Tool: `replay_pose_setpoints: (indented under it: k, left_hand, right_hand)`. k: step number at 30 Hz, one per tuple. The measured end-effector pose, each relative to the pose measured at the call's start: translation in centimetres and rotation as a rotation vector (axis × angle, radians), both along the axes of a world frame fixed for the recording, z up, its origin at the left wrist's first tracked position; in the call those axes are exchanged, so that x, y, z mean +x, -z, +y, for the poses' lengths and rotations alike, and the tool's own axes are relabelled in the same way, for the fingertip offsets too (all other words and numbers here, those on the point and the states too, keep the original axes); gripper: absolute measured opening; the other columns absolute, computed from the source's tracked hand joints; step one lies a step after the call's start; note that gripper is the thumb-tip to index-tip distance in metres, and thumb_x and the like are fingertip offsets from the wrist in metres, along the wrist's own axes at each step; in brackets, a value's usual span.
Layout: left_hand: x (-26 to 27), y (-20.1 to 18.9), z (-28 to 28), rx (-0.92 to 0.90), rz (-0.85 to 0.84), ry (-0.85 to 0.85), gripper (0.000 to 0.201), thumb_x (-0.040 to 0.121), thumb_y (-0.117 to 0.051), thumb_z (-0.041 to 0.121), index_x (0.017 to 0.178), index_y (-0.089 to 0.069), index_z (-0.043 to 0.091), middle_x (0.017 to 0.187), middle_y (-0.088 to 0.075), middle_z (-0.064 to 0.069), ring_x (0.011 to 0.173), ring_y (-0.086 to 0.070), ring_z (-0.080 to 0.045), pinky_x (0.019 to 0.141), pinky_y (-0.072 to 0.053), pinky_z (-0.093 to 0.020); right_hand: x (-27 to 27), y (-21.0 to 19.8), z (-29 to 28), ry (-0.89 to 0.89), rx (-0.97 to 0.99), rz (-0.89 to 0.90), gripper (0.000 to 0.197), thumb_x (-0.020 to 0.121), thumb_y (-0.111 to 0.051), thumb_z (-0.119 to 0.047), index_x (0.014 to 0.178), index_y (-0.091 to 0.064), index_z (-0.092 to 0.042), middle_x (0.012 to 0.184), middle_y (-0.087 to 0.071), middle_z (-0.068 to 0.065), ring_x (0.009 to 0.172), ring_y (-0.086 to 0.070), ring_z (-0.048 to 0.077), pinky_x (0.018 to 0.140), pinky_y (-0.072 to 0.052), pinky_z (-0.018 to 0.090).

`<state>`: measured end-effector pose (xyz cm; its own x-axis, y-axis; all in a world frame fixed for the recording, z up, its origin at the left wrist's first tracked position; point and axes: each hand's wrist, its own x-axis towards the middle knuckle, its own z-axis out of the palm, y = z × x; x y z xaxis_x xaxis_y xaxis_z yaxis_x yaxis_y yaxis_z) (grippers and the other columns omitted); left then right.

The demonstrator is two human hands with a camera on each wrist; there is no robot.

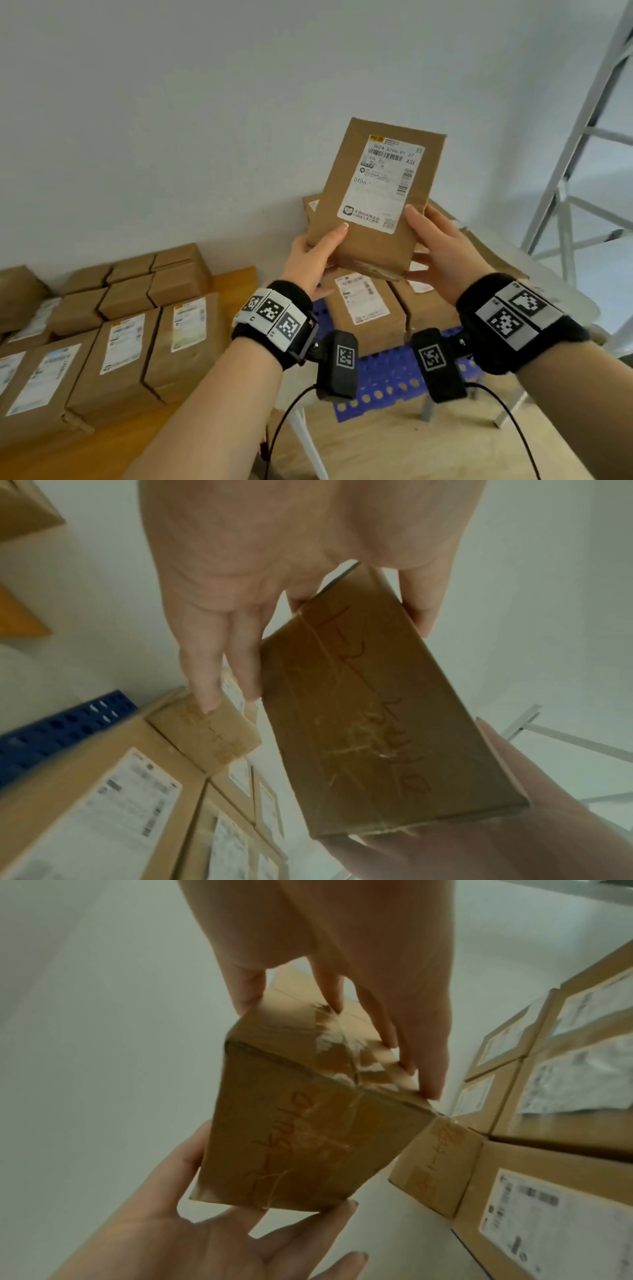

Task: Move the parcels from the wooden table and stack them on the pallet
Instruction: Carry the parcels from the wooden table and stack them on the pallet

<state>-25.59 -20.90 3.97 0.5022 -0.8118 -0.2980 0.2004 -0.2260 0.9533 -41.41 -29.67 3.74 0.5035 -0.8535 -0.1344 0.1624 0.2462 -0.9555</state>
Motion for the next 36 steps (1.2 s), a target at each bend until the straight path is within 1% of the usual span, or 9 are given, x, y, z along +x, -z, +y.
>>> replay_pose_setpoints:
  k: [4, 6, 10, 15, 18, 21, 24, 29, 36]
  left_hand:
    - [-1.7, 0.2, -4.0, -0.046, -0.002, -0.046, 0.077, 0.073, -0.07, 0.051, 0.135, -0.031, 0.029, 0.13, -0.049, -0.003, 0.112, -0.056, -0.027, 0.09, -0.049, -0.043]
    - [-1.7, 0.4, -5.9, -0.044, -0.027, -0.053, 0.082, 0.069, -0.071, 0.057, 0.135, -0.032, 0.029, 0.13, -0.051, -0.002, 0.11, -0.059, -0.025, 0.084, -0.05, -0.039]
    - [-0.4, 0.4, -9.5, 0.012, -0.134, -0.008, 0.061, 0.078, -0.057, 0.062, 0.125, -0.038, 0.027, 0.122, -0.051, -0.001, 0.109, -0.058, -0.023, 0.098, -0.045, -0.045]
    - [2.1, 0.2, -14.4, 0.061, -0.437, 0.072, 0.068, 0.089, -0.028, 0.066, 0.137, -0.041, 0.019, 0.138, -0.045, -0.007, 0.124, -0.046, -0.026, 0.109, -0.033, -0.045]
    - [3.1, 0.7, -16.5, 0.079, -0.638, 0.084, 0.063, 0.094, -0.019, 0.06, 0.138, -0.043, 0.021, 0.142, -0.045, -0.005, 0.129, -0.042, -0.021, 0.109, -0.027, -0.034]
    - [3.7, 1.5, -17.9, 0.085, -0.729, 0.081, 0.051, 0.099, -0.026, 0.045, 0.13, -0.051, 0.014, 0.132, -0.053, -0.005, 0.123, -0.046, -0.018, 0.095, -0.03, -0.024]
    - [4.4, 2.5, -19.5, 0.145, -0.824, 0.103, 0.042, 0.1, -0.033, 0.034, 0.134, -0.048, 0.014, 0.137, -0.049, -0.004, 0.127, -0.044, -0.019, 0.101, -0.031, -0.026]
    - [4.5, 4.3, -21.8, 0.303, -0.98, 0.124, 0.038, 0.1, -0.034, 0.023, 0.135, -0.048, 0.014, 0.142, -0.045, -0.007, 0.132, -0.039, -0.023, 0.106, -0.03, -0.031]
    - [4.5, 6.4, -24.0, 0.519, -1.103, 0.124, 0.037, 0.1, -0.035, 0.026, 0.122, -0.055, 0.005, 0.129, -0.054, -0.012, 0.12, -0.049, -0.027, 0.101, -0.038, -0.036]
  right_hand:
    - [-1.0, -0.3, -3.7, -0.091, -0.014, 0.024, 0.047, 0.087, -0.062, -0.039, 0.13, -0.045, -0.048, 0.118, -0.063, -0.009, 0.105, -0.062, 0.024, 0.068, -0.058, 0.043]
    - [-0.8, 0.1, -5.8, -0.121, -0.004, 0.036, 0.061, 0.084, -0.068, -0.031, 0.134, -0.038, -0.05, 0.121, -0.06, -0.007, 0.106, -0.061, 0.026, 0.075, -0.057, 0.05]
    - [0.5, 0.5, -10.1, -0.042, 0.008, 0.048, 0.063, 0.081, -0.07, -0.032, 0.135, -0.041, -0.044, 0.12, -0.058, -0.003, 0.106, -0.059, 0.027, 0.078, -0.056, 0.051]
    - [2.1, 0.1, -15.4, 0.083, -0.028, 0.162, 0.046, 0.083, -0.064, -0.043, 0.127, -0.052, -0.035, 0.112, -0.061, -0.002, 0.103, -0.061, 0.023, 0.077, -0.057, 0.047]
    - [2.7, 0.2, -18.3, 0.115, -0.039, 0.254, 0.038, 0.084, -0.06, -0.046, 0.12, -0.057, -0.034, 0.108, -0.06, -0.002, 0.103, -0.059, 0.023, 0.075, -0.056, 0.044]
    - [3.2, 1.0, -20.8, 0.114, 0.021, 0.32, 0.02, 0.087, -0.058, -0.045, 0.103, -0.058, -0.034, 0.105, -0.058, -0.002, 0.104, -0.057, 0.024, 0.08, -0.054, 0.046]
    - [4.0, 2.2, -23.6, 0.097, 0.071, 0.39, 0.014, 0.086, -0.058, -0.045, 0.092, -0.056, -0.033, 0.105, -0.058, -0.001, 0.105, -0.055, 0.025, 0.084, -0.052, 0.048]
    - [5.2, 4.7, -27.4, 0.017, 0.163, 0.459, 0.031, 0.083, -0.061, -0.046, 0.106, -0.054, -0.027, 0.109, -0.056, 0.001, 0.105, -0.053, 0.028, 0.084, -0.05, 0.049]
    - [6.9, 7.0, -30.0, -0.1, 0.257, 0.488, 0.023, 0.086, -0.06, -0.045, 0.096, -0.049, -0.028, 0.104, -0.053, 0.0, 0.104, -0.05, 0.026, 0.091, -0.047, 0.05]
